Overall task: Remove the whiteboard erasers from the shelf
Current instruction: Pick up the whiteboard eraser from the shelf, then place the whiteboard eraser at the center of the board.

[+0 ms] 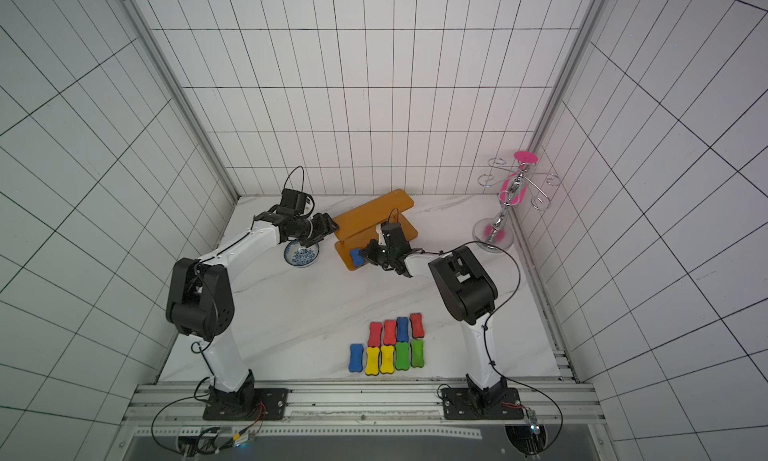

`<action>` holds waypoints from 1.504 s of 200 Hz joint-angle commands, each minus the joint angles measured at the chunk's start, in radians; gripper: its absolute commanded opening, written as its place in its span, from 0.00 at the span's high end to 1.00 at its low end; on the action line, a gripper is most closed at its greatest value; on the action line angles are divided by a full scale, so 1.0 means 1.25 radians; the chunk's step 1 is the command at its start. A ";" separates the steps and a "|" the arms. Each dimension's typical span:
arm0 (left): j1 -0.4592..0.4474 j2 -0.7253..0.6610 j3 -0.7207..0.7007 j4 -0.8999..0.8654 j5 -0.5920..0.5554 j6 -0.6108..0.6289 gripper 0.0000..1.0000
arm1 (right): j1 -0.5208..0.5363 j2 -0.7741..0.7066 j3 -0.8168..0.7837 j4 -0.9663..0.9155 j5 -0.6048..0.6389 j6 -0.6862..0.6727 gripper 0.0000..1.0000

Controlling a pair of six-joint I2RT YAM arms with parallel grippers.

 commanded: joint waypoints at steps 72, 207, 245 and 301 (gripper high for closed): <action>-0.023 -0.259 -0.201 -0.047 -0.024 0.042 0.27 | 0.239 -0.408 -0.331 -0.030 0.436 0.177 1.00; -0.012 -0.466 -0.382 -0.089 -0.056 0.090 0.26 | 0.527 -0.470 -0.501 -0.108 0.714 0.365 1.00; -0.007 -0.459 -0.378 -0.087 -0.045 0.094 0.26 | 0.536 -0.446 -0.515 -0.080 0.704 0.400 1.00; -0.003 -0.458 -0.379 -0.093 -0.043 0.094 0.26 | 0.543 -0.423 -0.517 -0.093 0.688 0.446 1.00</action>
